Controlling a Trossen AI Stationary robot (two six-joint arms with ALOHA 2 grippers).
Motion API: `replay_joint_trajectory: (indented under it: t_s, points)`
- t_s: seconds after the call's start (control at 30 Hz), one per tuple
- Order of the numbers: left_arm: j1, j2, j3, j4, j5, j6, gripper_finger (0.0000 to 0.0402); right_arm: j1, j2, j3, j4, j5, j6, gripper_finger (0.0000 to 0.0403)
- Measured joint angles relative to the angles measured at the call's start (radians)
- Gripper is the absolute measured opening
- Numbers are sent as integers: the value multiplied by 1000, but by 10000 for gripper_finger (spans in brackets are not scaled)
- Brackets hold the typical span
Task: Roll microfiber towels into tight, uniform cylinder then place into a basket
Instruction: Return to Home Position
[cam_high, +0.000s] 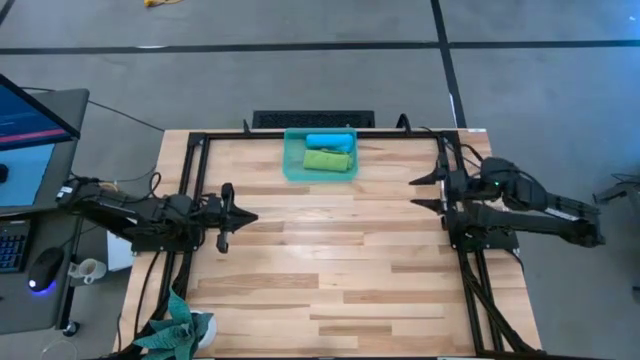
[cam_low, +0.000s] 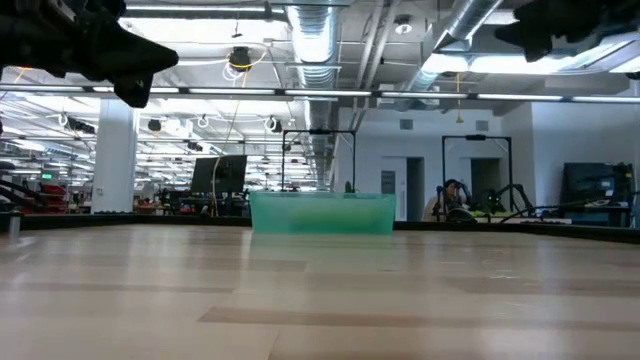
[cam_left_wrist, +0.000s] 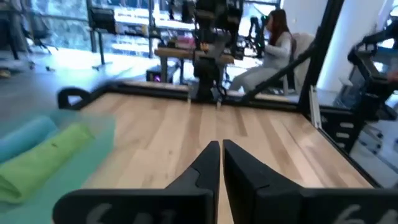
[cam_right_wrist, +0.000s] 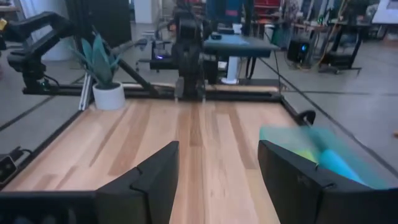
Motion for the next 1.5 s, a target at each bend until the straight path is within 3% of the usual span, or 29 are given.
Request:
replay_joint_trajectory:
  t_s: [0.23, 0.47, 0.7, 0.9, 1.17, 1.5]
  points:
    - [0, -168, 0, -77, -22, 64, 2, 10, -188, -186, 54, -2, 114, 240]
    - [0, -275, 0, -128, -22, 86, 1, 49, -281, -273, 99, 0, 141, 240]
    - [0, -282, 0, -147, -22, 80, 0, 71, -314, -380, 124, 0, 141, 240]
    - [0, -283, -129, 70, -11, 108, 0, 70, -312, -441, 177, 0, 142, 240]
    - [1, -287, -129, 33, -34, 156, 0, 73, -313, -441, 177, 0, 160, 240]
    - [1, -287, -129, 26, -203, 187, 0, 71, -313, -442, 170, 108, 238, 240]
